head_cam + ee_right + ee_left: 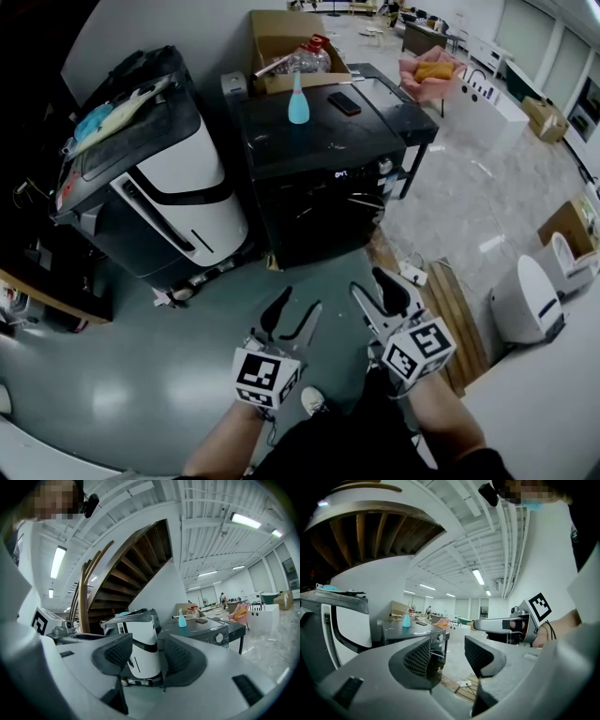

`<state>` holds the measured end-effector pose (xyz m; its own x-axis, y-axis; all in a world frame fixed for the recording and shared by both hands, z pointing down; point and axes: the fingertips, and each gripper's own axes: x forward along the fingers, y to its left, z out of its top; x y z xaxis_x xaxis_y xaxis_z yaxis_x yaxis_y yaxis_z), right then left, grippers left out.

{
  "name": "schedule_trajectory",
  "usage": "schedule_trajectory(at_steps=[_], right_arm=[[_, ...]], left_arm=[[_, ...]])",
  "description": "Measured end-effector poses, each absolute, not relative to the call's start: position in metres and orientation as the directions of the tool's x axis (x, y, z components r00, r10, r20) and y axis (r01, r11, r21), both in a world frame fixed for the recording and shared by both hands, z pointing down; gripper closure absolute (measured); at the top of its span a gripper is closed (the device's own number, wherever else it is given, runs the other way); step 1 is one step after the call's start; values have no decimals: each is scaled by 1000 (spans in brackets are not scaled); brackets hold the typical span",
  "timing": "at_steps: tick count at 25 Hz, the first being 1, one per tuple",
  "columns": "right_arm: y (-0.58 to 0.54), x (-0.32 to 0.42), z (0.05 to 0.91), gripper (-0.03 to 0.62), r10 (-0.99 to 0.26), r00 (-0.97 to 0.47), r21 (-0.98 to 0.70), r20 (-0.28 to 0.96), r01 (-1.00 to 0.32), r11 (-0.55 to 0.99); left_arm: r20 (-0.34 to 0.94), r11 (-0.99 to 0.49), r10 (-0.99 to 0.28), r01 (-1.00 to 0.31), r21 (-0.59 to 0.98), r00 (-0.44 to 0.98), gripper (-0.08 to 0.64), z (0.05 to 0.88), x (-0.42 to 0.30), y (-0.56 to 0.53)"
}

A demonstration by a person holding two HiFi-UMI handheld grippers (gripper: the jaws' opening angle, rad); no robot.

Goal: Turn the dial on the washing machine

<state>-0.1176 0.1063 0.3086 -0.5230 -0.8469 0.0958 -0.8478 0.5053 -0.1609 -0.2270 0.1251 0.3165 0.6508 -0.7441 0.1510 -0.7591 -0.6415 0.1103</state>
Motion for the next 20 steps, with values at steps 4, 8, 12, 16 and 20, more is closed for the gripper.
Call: schedule_trajectory(at_steps=[4,8,12,16,20], right_arm=[[85,-116,311,371,-835,-542,-147,97,-837,526],[55,-104,314,365,-823,-559,-143,99,-827,544],[19,-80,316,365,-810,-578,-139,99,-814,564],[-19,-49,320,367,-798,-593,-136,109,-804,579],[-57,-15,324,368,-791,-601,-142,114,-798,585]], left_arm=[[142,-628,-758,-771,106,637,348,316,-224,107],[149,-611,-770,-784,108,621,347,319,-211,82],[159,-586,-787,-803,108,596,345,321,-189,52],[165,-565,-801,-818,113,576,345,323,-159,16],[179,-551,-807,-826,116,563,345,324,-124,-17]])
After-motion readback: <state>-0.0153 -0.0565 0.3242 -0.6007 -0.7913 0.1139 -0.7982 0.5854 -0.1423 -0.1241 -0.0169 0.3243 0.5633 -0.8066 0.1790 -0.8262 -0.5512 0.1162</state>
